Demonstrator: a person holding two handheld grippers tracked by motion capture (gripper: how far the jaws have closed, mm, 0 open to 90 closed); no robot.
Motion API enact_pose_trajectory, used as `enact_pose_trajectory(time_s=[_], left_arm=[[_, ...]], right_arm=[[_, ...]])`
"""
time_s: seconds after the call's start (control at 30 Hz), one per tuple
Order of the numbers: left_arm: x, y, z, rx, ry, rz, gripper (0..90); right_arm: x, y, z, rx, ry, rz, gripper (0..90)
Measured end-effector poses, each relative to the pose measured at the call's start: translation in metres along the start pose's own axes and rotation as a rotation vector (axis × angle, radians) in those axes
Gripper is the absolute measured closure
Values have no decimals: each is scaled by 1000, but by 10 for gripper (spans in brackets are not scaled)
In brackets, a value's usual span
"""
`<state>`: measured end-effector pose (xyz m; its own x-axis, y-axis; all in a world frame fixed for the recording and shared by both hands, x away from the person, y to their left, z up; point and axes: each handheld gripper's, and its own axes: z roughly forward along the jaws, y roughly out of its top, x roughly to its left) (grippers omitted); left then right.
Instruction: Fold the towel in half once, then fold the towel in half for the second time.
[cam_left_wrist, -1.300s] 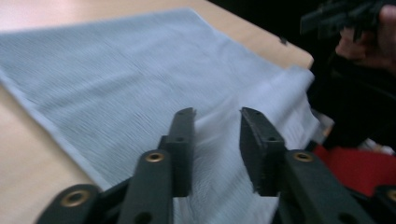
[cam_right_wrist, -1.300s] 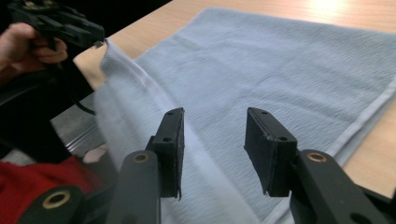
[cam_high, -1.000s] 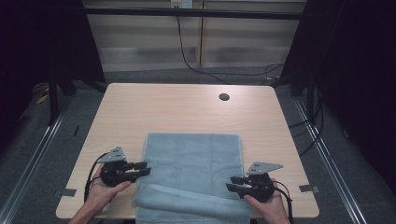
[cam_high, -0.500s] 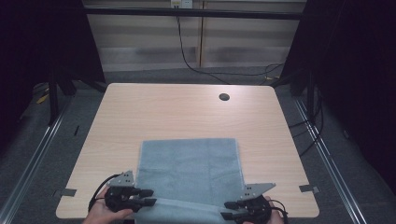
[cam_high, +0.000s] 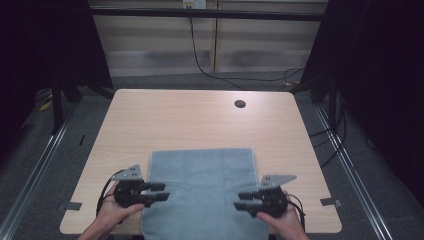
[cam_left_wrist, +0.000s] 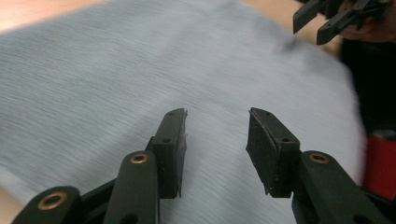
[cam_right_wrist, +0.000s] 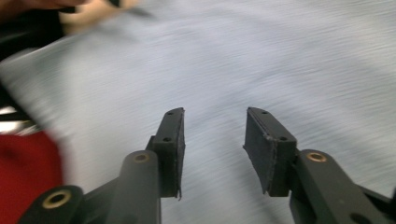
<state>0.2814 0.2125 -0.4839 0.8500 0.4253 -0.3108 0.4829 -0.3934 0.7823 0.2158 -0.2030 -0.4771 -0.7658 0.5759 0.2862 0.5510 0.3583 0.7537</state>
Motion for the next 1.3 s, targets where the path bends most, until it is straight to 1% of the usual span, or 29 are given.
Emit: enact_pose_trajectory(time_s=[0.03, 0.1, 0.17, 0.23, 0.27, 0.3, 0.37, 0.4, 0.47, 0.53, 0.57, 0.6, 0.63, 0.7, 0.73, 0.77, 0.8, 0.83, 0.9, 0.93, 0.97, 1.0, 1.03, 1.1, 1.13, 1.17, 1.23, 1.27, 1.3], left_arm=[[7, 4, 4, 5, 12, -7, 564], [21, 12, 9, -19, 54, -29, 553], [31, 20, 12, -18, 63, -37, 542], [44, 27, 14, -19, 97, -47, 540], [51, 27, 16, -54, 112, -70, 541], [57, 26, 19, -30, 128, -90, 542], [64, 23, 24, -2, 172, -84, 544], [67, 20, 27, 17, 176, -89, 547], [67, 17, 29, 16, 176, -78, 557], [63, 16, 28, 33, 181, -56, 557], [61, 15, 28, 31, 182, -50, 557], [59, 13, 27, 33, 173, -46, 556], [55, 11, 24, 44, 158, -44, 557], [50, 8, 22, 55, 137, -41, 569], [48, 8, 20, 59, 136, -33, 573], [45, 9, 18, 48, 152, -22, 584], [45, 10, 17, 42, 145, -21, 567], [46, 13, 16, 41, 128, -32, 562], [51, 19, 15, 20, 142, -36, 546], [56, 21, 14, -3, 136, -51, 542], [61, 21, 14, 3, 148, -69, 537], [65, 22, 14, 13, 165, -64, 513], [71, 23, 12, 3, 177, -72, 500], [79, 24, 9, -38, 213, -91, 492], [84, 24, 7, -50, 225, -114, 479], [89, 22, 6, -57, 223, -134, 453], [97, 20, 7, -52, 243, -152, 438], [101, 20, 9, -28, 246, -154, 426], [104, 21, 12, -14, 263, -160, 392]], right_arm=[[-11, 5, 4, 5, -32, 2, 577], [-32, 17, 11, -4, -95, 23, 543], [-47, 28, 13, -21, -167, 29, 524], [-63, 38, 13, -45, -199, 45, 521], [-71, 42, 13, -53, -218, 52, 522], [-80, 46, 15, -59, -224, 66, 526], [-89, 48, 21, -45, -240, 88, 533], [-92, 47, 25, -31, -237, 96, 539], [-94, 43, 33, 6, -248, 99, 540], [-91, 37, 39, 56, -248, 91, 539], [-86, 32, 40, 49, -259, 88, 539], [-83, 30, 39, 44, -259, 92, 539], [-80, 28, 38, 50, -259, 80, 539], [-68, 24, 31, 90, -250, 85, 539], [-64, 22, 29, 100, -249, 81, 540], [-61, 20, 26, 106, -240, 86, 540], [-59, 20, 22, 91, -244, 71, 535], [-60, 21, 21, 76, -243, 61, 523], [-67, 28, 16, 43, -250, 66, 505], [-72, 32, 14, 20, -257, 73, 497], [-80, 36, 12, 6, -262, 78, 490], [-87, 40, 11, -7, -279, 84, 473], [-95, 43, 11, -7, -288, 88, 451], [-110, 48, 13, -13, -292, 99, 435], [-114, 49, 14, -13, -298, 102, 423], [-118, 50, 15, -13, -307, 103, 410], [-125, 51, 17, -19, -304, 119, 395], [-127, 52, 19, -18, -295, 117, 396], [-129, 53, 21, -8, -290, 108, 396]])
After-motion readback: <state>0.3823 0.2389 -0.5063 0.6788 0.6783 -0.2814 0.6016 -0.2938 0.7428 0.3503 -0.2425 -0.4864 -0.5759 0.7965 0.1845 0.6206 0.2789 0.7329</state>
